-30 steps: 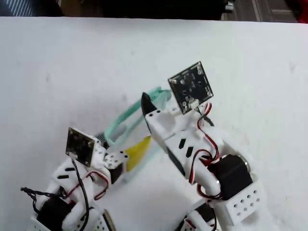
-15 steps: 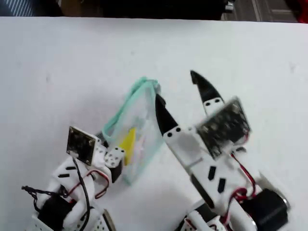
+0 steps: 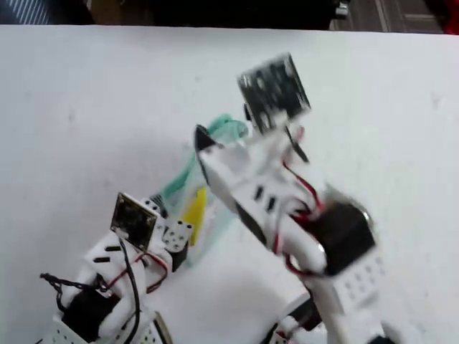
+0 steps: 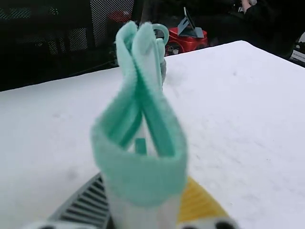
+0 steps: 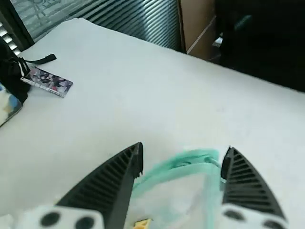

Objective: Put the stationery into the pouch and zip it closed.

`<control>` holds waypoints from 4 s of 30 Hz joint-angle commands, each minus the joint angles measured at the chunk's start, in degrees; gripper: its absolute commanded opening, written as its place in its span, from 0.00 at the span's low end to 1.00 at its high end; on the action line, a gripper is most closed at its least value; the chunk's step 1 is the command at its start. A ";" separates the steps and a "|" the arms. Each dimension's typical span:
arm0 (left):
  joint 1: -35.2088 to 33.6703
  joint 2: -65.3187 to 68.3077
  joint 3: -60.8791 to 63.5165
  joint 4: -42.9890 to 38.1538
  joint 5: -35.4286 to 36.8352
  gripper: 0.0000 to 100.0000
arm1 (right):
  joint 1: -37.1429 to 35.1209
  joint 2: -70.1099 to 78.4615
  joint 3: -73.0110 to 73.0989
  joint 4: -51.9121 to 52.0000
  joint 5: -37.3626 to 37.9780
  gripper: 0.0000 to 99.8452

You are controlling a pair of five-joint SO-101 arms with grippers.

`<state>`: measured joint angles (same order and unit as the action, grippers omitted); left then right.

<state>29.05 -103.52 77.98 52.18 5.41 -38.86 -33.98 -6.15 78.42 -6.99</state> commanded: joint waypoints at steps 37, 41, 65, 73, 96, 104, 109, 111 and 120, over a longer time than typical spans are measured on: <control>0.57 -0.75 -4.48 2.73 -2.99 0.20 | 4.26 28.26 -11.25 16.66 2.64 0.05; -1.10 -0.75 -11.16 10.46 1.32 0.27 | 8.31 30.02 -21.36 17.71 2.81 0.02; -30.37 -0.75 -3.52 -8.35 9.14 0.21 | 9.27 -0.75 16.26 20.18 89.14 0.02; -19.38 -0.66 3.60 -14.42 5.63 0.17 | 4.79 -21.49 32.88 19.82 91.69 0.02; 5.32 -0.75 -2.37 4.66 -12.04 0.17 | 9.01 -23.52 32.97 11.74 85.19 0.02; 1.63 -0.75 -0.09 0.53 -11.78 0.17 | 6.73 -23.69 29.19 15.69 85.63 0.02; 10.68 -0.75 -1.23 5.54 -12.13 0.17 | 6.73 -23.60 28.92 13.23 85.10 0.02; 10.77 -0.75 -3.16 7.91 -12.22 0.17 | 6.73 -23.60 28.92 13.23 85.10 0.02; -1.45 -0.75 -13.36 15.65 -21.45 0.17 | 7.16 -23.69 28.92 13.49 85.27 0.02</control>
<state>31.16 -104.57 69.19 66.42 -13.05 -31.38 -56.75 25.41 93.27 78.73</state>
